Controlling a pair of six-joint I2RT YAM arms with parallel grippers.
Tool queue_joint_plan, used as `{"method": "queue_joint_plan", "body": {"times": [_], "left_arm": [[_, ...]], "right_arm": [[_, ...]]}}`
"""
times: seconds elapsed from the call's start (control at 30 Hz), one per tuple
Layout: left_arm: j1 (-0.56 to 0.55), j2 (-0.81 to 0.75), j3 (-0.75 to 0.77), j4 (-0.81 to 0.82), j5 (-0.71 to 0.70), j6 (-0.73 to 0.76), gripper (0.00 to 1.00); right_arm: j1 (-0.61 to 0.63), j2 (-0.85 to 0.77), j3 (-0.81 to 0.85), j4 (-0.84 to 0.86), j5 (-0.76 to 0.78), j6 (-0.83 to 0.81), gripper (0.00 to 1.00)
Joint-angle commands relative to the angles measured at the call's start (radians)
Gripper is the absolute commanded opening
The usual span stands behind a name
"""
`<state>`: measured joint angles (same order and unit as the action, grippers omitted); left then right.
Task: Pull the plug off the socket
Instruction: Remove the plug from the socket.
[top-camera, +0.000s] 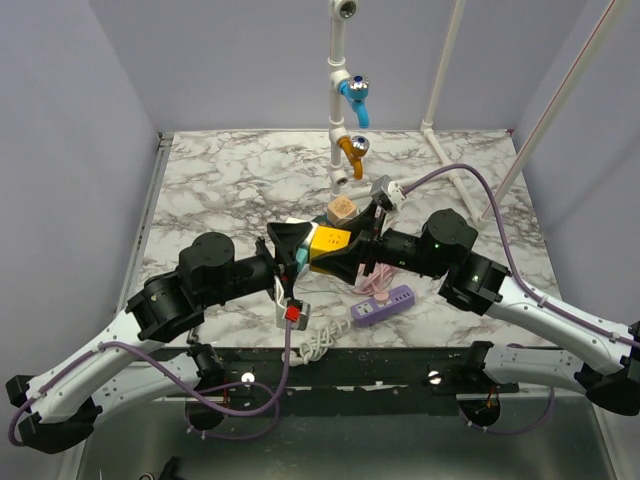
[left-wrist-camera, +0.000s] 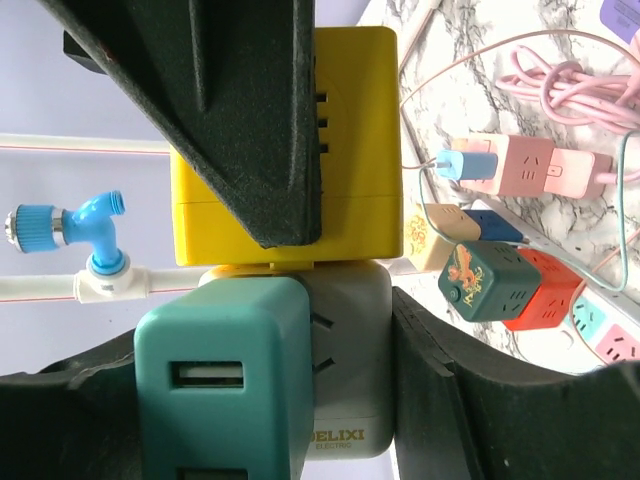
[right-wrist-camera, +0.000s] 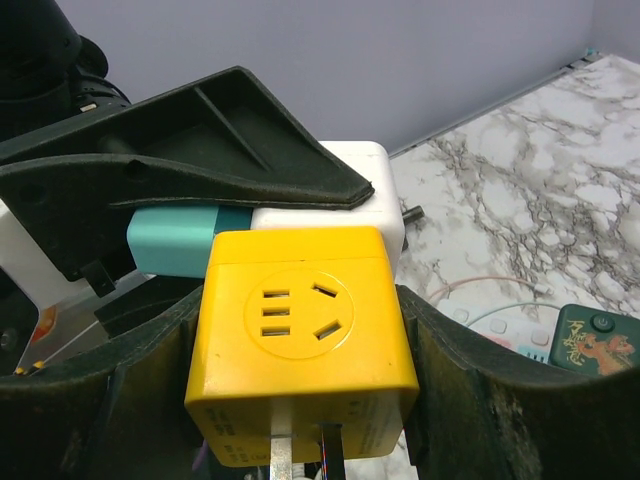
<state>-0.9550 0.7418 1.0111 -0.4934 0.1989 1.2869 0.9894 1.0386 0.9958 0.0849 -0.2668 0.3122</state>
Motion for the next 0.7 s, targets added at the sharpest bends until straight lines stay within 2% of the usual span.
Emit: {"method": "queue_joint_plan", "body": {"times": [0.0, 0.1, 0.33, 0.53, 0.67], "left_arm": [[-0.001, -0.044, -0.040, 0.111, 0.026, 0.020, 0.26], [-0.001, -0.045, -0.040, 0.106, 0.021, 0.032, 0.25], [-0.001, -0.043, -0.043, 0.038, -0.014, 0.117, 0.00], [0.000, -0.039, -0.073, -0.005, -0.095, 0.222, 0.00], [0.000, -0.014, -0.070, -0.037, -0.155, 0.207, 0.00]], "right_arm": [[0.007, -0.020, -0.002, 0.049, -0.011, -0.006, 0.01], [0.006, -0.020, -0.002, 0.031, -0.013, -0.014, 0.00], [0.006, -0.045, -0.004, -0.061, -0.001, -0.017, 0.01], [0.006, -0.090, -0.025, -0.154, 0.031, -0.003, 0.00], [0.006, -0.130, -0.038, -0.178, 0.065, 0.005, 0.00]]}}
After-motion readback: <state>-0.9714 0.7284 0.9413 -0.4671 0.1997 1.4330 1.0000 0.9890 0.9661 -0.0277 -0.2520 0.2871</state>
